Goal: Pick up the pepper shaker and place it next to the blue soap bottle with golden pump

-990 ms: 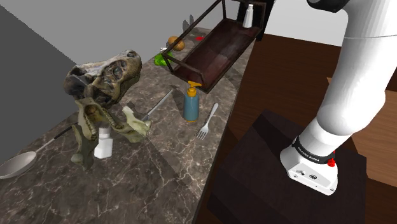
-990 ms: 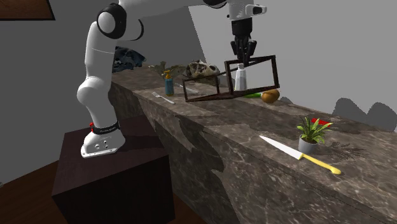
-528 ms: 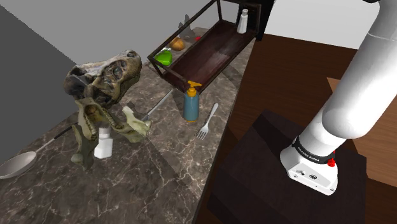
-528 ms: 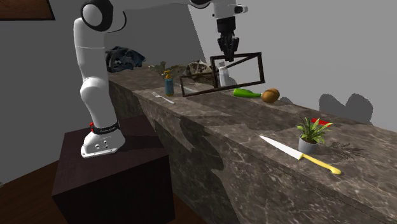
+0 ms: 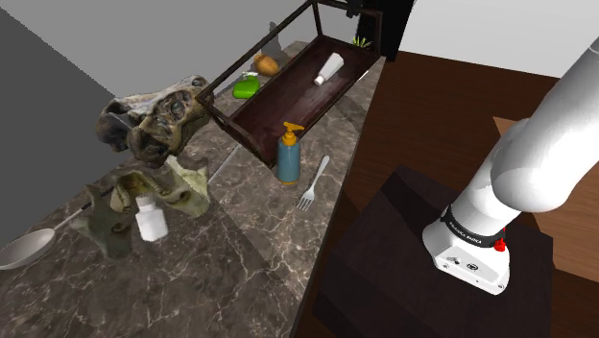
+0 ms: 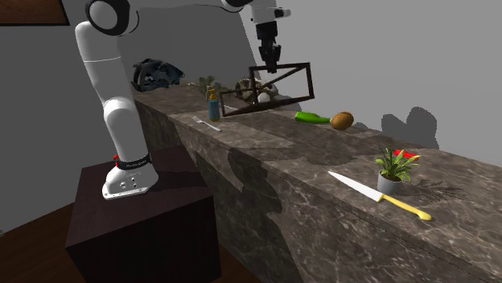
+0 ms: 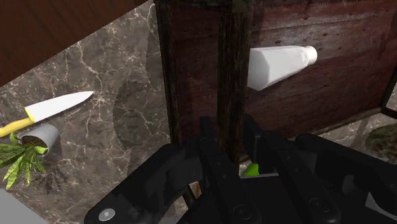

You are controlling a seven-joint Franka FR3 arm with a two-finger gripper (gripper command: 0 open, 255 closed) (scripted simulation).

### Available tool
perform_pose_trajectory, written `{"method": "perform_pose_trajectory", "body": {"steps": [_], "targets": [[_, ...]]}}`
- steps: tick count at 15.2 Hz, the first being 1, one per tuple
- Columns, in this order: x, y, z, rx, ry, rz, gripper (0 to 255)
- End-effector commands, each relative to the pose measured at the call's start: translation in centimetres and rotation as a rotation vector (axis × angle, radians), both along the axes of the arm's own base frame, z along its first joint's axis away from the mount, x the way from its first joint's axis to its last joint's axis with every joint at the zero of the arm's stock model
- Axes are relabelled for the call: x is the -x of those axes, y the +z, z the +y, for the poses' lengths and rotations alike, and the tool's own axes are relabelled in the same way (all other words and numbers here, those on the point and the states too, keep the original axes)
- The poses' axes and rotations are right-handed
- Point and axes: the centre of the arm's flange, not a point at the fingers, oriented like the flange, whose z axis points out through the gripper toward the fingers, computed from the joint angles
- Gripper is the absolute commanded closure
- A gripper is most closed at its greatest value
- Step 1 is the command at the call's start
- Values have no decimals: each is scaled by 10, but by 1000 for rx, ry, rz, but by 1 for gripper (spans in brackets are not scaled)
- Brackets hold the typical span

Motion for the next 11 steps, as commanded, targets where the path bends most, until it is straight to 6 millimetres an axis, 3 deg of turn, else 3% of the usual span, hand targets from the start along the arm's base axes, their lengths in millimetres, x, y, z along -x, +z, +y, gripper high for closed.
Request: {"method": "perform_pose_trajectory", "body": {"steps": [1,11], "targets": [[6,-3,30,-2,5,3,255],[21,-3,161,-2,5,3,255]]}}
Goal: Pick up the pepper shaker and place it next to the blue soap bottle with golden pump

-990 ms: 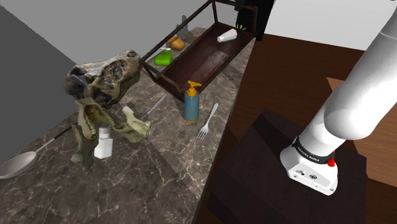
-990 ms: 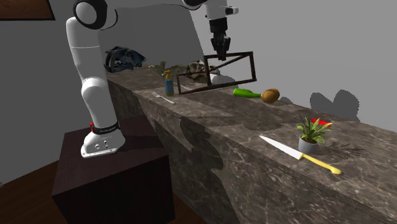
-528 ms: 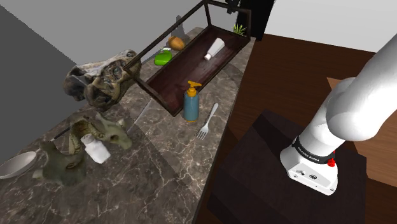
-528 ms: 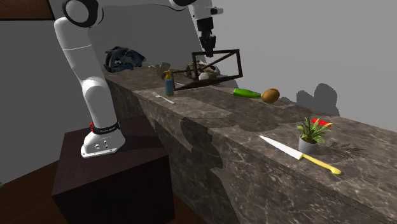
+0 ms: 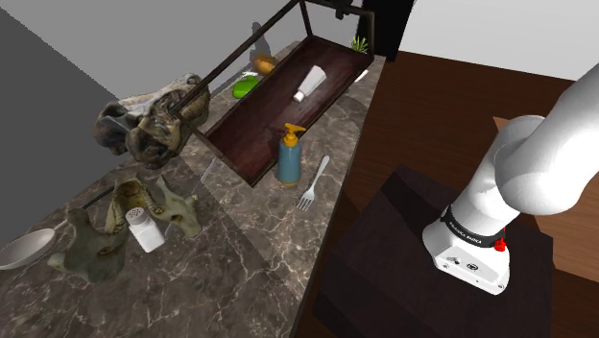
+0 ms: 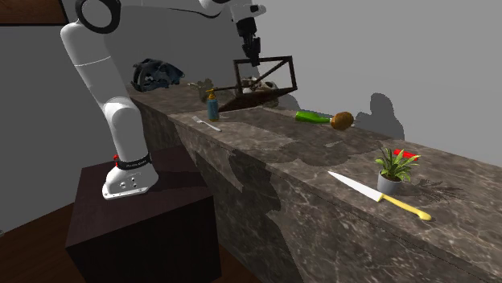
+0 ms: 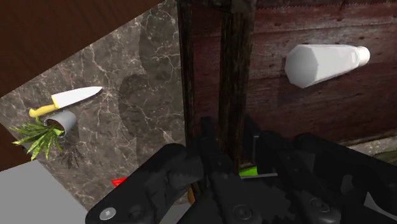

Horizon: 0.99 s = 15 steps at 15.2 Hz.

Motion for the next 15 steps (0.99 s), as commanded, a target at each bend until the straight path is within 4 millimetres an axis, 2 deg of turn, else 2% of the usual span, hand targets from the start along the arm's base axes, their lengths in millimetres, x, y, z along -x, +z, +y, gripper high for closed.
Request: {"method": "perform_pose_trajectory", "body": {"steps": [1,2,3,4,10,15], "targets": [[4,-10,50,-198,3,0,255],[5,-10,63,-198,3,0,255],[3,0,23,122,5,-13,255],[3,0,23,122,5,-13,0],[-18,-55,29,-34,511,142,0],[-22,-101,46,-168,930,271,0]]}}
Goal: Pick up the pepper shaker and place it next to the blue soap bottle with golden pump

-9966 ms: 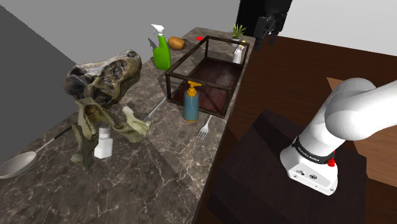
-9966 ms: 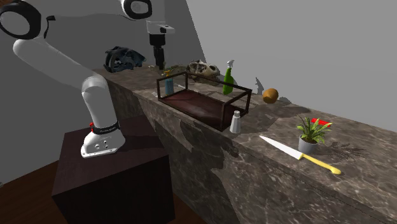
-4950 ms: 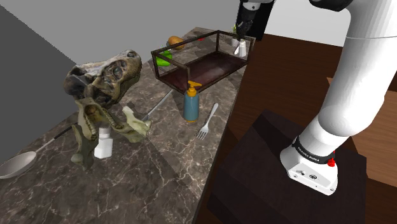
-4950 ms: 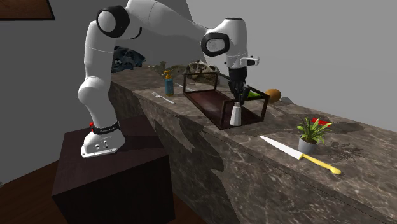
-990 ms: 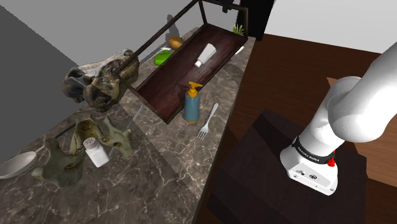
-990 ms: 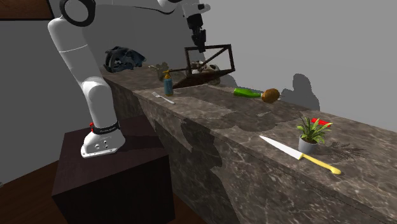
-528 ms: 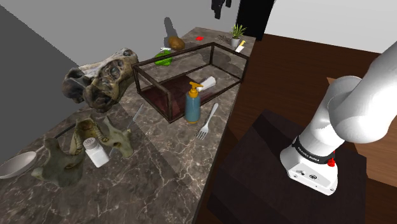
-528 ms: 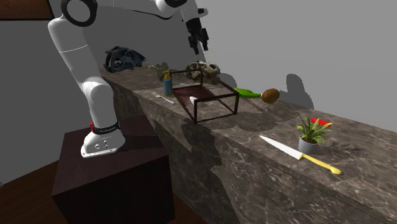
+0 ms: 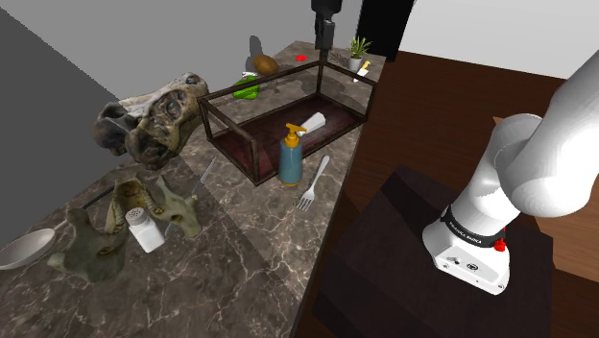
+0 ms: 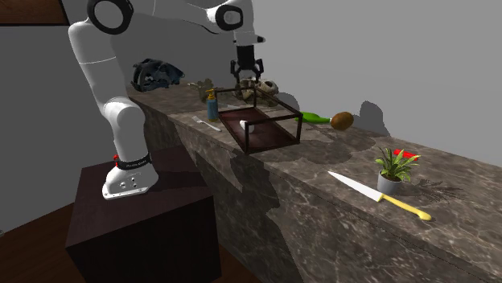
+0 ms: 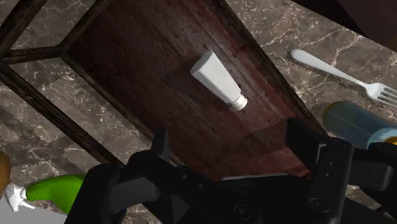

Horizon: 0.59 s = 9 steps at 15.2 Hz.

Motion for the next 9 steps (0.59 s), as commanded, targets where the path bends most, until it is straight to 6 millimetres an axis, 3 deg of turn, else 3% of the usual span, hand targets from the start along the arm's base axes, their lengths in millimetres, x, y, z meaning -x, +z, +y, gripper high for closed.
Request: {"method": "perform_pose_trajectory", "body": {"steps": [1,9], "targets": [[-1,-9,5,-36,120,38,0],[-1,-49,4,-36,120,38,0]]}}
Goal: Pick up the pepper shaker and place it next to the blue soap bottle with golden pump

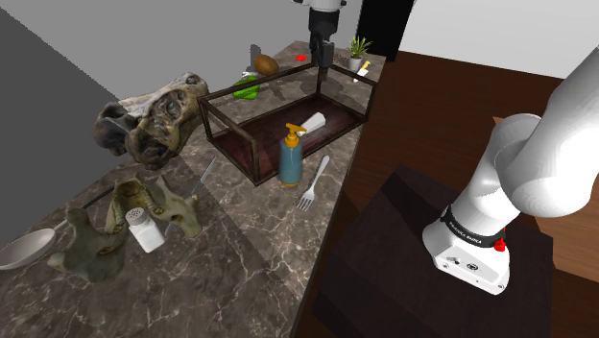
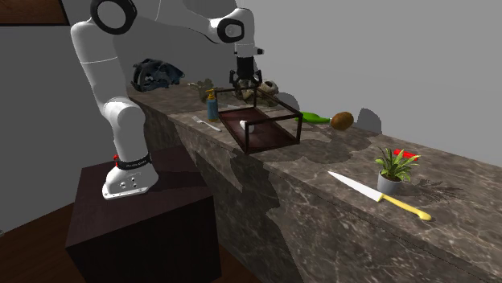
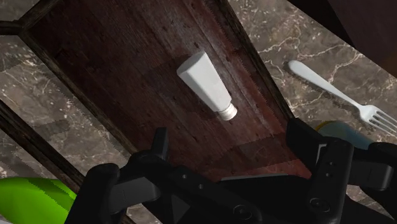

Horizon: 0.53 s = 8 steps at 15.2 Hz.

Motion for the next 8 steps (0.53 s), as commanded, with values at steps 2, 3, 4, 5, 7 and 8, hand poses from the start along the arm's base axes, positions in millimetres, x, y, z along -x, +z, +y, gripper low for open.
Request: {"method": "perform_pose_trajectory", "body": {"steps": [2,3,4,5,7,8], "targets": [[0,-3,0,0,0,-1,0],[0,-3,0,0,0,-1,0],[0,-3,0,0,0,-1,0],[0,-3,0,0,0,-1,0],[0,-3,0,0,0,-1,0],[0,-3,0,0,0,-1,255]]}}
